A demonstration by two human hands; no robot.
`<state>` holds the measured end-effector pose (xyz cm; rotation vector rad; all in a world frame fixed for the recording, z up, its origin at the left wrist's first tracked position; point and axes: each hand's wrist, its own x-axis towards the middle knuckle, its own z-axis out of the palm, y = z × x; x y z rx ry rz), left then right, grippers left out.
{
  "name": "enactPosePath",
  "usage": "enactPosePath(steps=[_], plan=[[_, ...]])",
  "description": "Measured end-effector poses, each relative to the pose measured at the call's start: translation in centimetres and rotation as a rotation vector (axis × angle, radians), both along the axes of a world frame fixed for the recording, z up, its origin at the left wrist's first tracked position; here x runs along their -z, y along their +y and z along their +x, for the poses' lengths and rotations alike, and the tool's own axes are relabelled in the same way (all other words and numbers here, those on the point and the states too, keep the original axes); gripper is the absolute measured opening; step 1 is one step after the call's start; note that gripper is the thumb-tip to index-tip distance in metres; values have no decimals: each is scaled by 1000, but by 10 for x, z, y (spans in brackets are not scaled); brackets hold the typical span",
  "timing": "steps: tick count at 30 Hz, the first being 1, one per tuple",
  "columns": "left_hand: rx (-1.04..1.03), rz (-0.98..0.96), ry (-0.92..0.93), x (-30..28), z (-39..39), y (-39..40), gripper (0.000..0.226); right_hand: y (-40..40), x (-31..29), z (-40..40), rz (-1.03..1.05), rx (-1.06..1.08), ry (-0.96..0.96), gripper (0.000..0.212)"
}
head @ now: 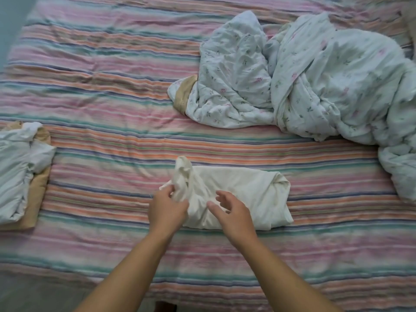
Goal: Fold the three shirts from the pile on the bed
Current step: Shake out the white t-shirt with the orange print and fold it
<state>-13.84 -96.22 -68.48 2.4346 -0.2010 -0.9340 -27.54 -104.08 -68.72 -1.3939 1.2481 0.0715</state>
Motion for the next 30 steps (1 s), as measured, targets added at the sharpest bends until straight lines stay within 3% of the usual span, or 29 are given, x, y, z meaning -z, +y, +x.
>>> enactPosePath(steps=[3, 5, 8, 11, 14, 17, 20, 23, 27, 29, 30], plan=[[170, -138, -35, -21, -37, -19, 33, -1, -12, -22, 189, 290, -106, 43], [279, -179, -64, -34, -64, -35, 39, -10, -16, -39, 366, 447, -175, 36], [403, -226, -59, -38, -105, -58, 49, -31, -22, -65, 473, 568, -244, 41], [567, -372, 106, -38, -141, -78, 51, -54, -23, -86, 480, 647, -340, 61], [679, -445, 318, -36, -156, -86, 54, -75, -17, -103, 532, 747, -397, 56], [370, -469, 289, -22, -140, -76, 55, -95, 2, -120, 373, 828, -146, 48], [-72, -331, 120, 4, -107, -57, 44, -102, 20, -130, 237, 679, 80, 84], [-375, -191, 201, 30, -76, -42, 58, -101, 29, -124, 228, 495, 143, 109], [-470, -126, 345, 58, -56, -35, 65, -97, 44, -106, 199, 456, 194, 128], [-439, -99, 388, 68, -54, -39, 71, -96, 51, -99, 194, 499, 196, 118], [-432, -98, 404, 71, -54, -41, 74, -97, 53, -97, 198, 526, 186, 102]])
